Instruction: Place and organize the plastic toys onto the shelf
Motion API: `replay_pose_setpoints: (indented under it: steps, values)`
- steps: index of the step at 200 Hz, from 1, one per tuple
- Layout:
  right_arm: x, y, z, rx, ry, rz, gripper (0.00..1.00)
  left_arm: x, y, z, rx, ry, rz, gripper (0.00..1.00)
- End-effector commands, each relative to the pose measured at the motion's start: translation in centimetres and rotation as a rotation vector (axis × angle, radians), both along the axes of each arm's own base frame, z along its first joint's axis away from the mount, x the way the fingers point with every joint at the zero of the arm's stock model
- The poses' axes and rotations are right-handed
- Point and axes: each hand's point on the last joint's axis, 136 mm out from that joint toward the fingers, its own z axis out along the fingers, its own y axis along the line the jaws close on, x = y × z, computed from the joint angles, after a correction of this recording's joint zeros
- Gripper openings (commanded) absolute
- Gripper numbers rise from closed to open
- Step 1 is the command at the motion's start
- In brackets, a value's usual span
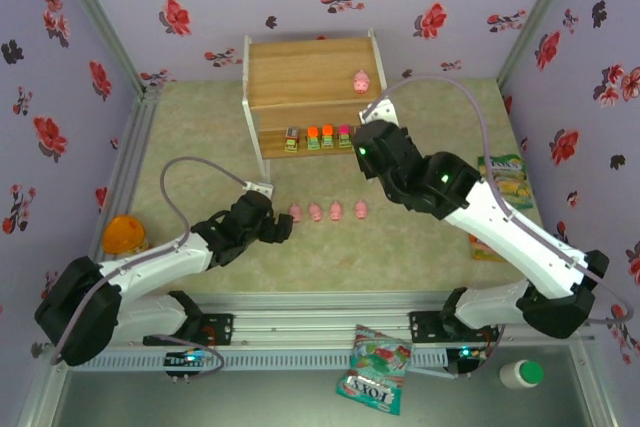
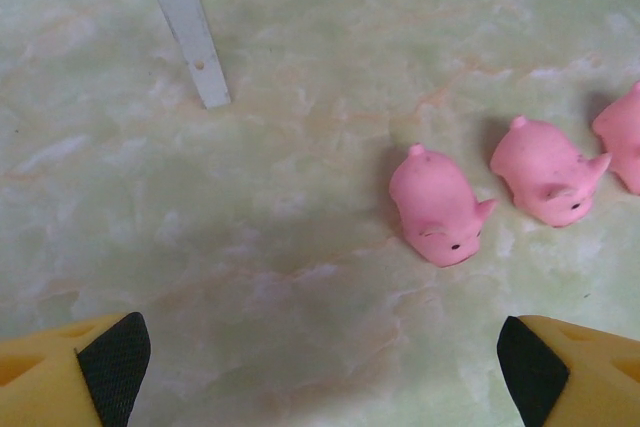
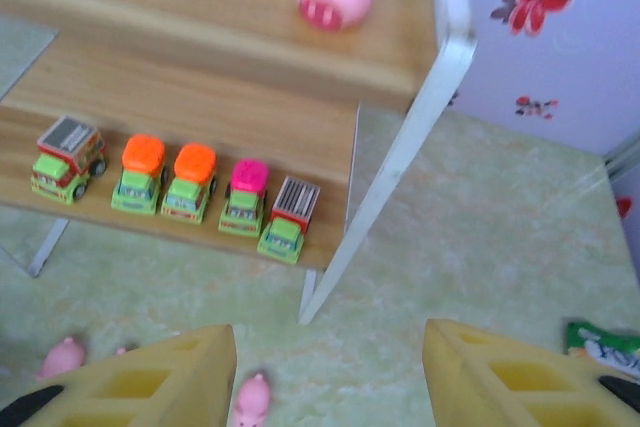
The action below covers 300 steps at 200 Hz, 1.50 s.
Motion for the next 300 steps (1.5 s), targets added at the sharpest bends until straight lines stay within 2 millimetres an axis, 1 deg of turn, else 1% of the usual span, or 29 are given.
replay_pose_setpoints:
  steps: [1, 32, 51, 66, 82, 106, 160, 188, 208, 232, 252, 278, 300]
  values:
    - [-0.5, 0.0, -1.5, 0.095, 0.006, -0.037, 0.53, 1.2, -1.1, 1.5, -0.057, -0.030, 0.019, 0.95]
    - [-1.3, -0.4, -5.6, 0.133, 0.054, -0.053, 0.52, 1.2, -1.2, 1.1, -0.043, -0.031, 0.033, 0.94]
    - [-1.7, -0.5, -8.3, 0.138, 0.093, -0.064, 0.53, 1.1, -1.7, 0.9, -0.024, -0.033, 0.037, 0.93]
    - [-1.9, -0.6, -10.0, 0.139, 0.113, -0.068, 0.53, 1.2, -2.0, 0.6, -0.008, -0.033, 0.047, 0.93]
    - [-2.0, -0.7, -11.5, 0.135, 0.123, -0.072, 0.53, 1.1, -2.4, 0.3, 0.002, -0.027, 0.057, 0.92]
    - [-2.0, -0.8, -13.5, 0.121, 0.144, -0.081, 0.53, 1.2, -3.3, 0.3, 0.006, -0.030, 0.061, 0.91]
    - [-1.6, -1.3, -18.0, 0.167, 0.232, -0.063, 0.49, 1.4, -3.7, 0.5, 0.023, -0.041, 0.121, 0.86]
    - [-1.6, -1.2, -19.7, 0.193, 0.265, -0.051, 0.49, 1.2, -4.2, 0.3, 0.043, -0.041, 0.133, 0.84]
    - [-1.4, -1.2, -21.0, 0.180, 0.286, -0.055, 0.49, 1.1, -4.5, 0.2, 0.059, -0.044, 0.148, 0.82]
    - [-1.2, -1.5, -22.5, 0.163, 0.296, -0.061, 0.48, 1.1, -4.4, 0.2, 0.090, -0.053, 0.184, 0.78]
    - [-1.1, -1.7, -22.6, 0.178, 0.250, -0.050, 0.47, 1.1, -4.3, 0.5, 0.104, -0.061, 0.207, 0.76]
    - [-1.0, -2.5, -22.6, 0.191, 0.215, -0.052, 0.48, 0.9, -4.5, 0.4, 0.097, -0.059, 0.221, 0.75]
    - [-1.0, -2.8, -23.4, 0.196, 0.219, -0.056, 0.47, 0.7, -4.7, 0.2, 0.098, -0.052, 0.225, 0.75]
